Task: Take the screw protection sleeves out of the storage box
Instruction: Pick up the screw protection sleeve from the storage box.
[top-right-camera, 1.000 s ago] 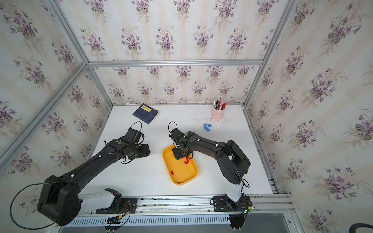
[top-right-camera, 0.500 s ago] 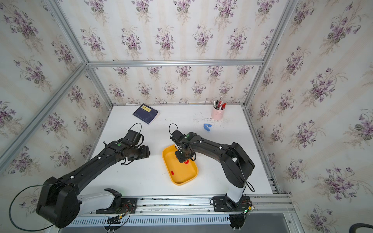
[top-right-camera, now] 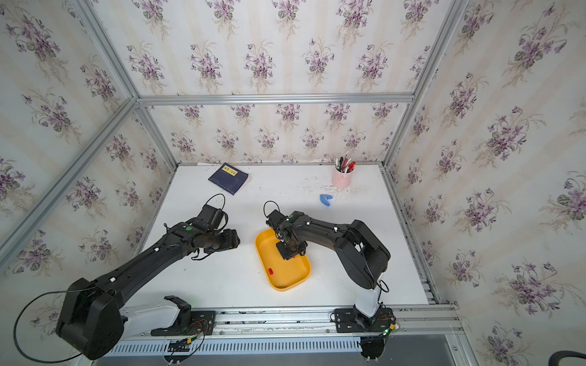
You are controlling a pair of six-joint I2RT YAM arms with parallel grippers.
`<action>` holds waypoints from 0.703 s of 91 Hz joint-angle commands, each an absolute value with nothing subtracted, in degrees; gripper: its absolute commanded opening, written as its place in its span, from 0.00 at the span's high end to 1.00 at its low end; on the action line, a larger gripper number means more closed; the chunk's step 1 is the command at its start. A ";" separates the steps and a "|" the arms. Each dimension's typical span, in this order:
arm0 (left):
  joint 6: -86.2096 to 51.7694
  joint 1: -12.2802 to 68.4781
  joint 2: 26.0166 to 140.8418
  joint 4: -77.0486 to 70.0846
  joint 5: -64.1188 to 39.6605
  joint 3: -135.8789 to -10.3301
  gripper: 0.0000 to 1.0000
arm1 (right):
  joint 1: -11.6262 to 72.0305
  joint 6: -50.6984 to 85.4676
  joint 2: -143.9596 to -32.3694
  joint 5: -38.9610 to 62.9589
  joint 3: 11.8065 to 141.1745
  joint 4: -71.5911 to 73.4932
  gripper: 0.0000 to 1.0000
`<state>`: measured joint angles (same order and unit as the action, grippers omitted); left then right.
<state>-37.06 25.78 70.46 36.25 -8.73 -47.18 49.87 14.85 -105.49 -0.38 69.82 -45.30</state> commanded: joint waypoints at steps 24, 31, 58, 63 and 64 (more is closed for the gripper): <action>-49.40 37.89 69.03 32.82 -9.40 -48.20 0.29 | 50.01 15.57 -106.09 0.45 68.53 -44.21 0.68; -50.59 39.92 70.44 33.12 -8.22 -49.15 0.30 | 50.01 15.86 -105.97 0.99 68.31 -44.10 0.69; -53.64 43.25 75.94 31.04 -5.53 -49.43 0.37 | 50.47 17.47 -105.61 3.57 67.09 -42.69 0.75; -53.78 43.46 77.15 30.30 -5.56 -49.64 0.37 | 50.54 17.82 -105.45 3.54 66.72 -42.47 0.76; -53.78 43.48 77.42 30.18 -5.59 -49.74 0.37 | 50.54 17.88 -105.46 3.53 66.71 -42.42 0.76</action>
